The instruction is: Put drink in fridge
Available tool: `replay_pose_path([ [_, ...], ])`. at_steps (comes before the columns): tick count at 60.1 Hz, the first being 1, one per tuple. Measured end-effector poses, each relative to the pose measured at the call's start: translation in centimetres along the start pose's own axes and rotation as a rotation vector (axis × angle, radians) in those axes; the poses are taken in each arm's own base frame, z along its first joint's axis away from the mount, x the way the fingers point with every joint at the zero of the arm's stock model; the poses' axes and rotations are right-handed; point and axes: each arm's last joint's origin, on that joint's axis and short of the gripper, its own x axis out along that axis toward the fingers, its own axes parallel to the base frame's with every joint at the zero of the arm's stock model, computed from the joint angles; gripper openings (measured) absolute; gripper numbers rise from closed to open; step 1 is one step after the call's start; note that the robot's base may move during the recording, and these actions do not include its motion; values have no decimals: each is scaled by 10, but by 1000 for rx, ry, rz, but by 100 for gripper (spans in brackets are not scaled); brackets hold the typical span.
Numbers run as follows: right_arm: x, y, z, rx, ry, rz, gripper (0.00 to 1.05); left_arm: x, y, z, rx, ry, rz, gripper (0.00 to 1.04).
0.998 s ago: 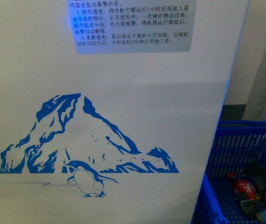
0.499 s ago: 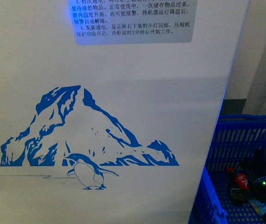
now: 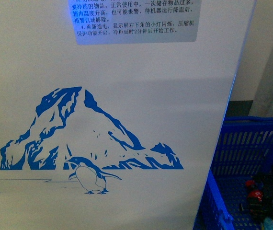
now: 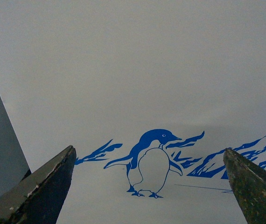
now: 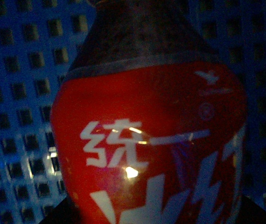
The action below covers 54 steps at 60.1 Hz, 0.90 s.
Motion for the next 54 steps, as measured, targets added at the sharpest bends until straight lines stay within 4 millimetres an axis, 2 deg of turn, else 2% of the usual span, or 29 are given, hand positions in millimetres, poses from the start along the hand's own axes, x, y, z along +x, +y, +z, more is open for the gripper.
replay_pose_path([
  [6, -24, 1, -5, 16, 4, 21, 39, 0, 0, 0, 0, 0, 0, 97],
  [12, -68, 1, 8, 36, -45, 54, 39, 0, 0, 0, 0, 0, 0, 97],
  [19, -145, 0, 46, 46, -183, 114, 39, 0, 0, 0, 0, 0, 0, 97],
  [24, -208, -2, 74, 45, -310, 147, 39, 0, 0, 0, 0, 0, 0, 97],
  [25, -215, -2, 77, 45, -323, 151, 39, 0, 0, 0, 0, 0, 0, 97],
  [27, -243, -3, 86, 47, -376, 165, 39, 0, 0, 0, 0, 0, 0, 97],
  [28, -250, -3, 87, 48, -388, 170, 39, 0, 0, 0, 0, 0, 0, 97],
  [33, -311, -4, 98, 46, -507, 182, 39, 0, 0, 0, 0, 0, 0, 97],
  [34, -317, -4, 98, 49, -520, 183, 39, 0, 0, 0, 0, 0, 0, 97],
  [37, -357, -3, 99, 58, -610, 191, 39, 0, 0, 0, 0, 0, 0, 97],
  [41, -398, 1, 96, 56, -706, 205, 39, 0, 0, 0, 0, 0, 0, 97],
  [46, -455, 10, 81, 29, -853, 218, 38, 0, 0, 0, 0, 0, 0, 97],
  [51, -495, 16, 59, 27, -965, 213, 38, 0, 0, 0, 0, 0, 0, 97],
  [54, -506, 17, 50, 36, -995, 215, 38, 0, 0, 0, 0, 0, 0, 97],
])
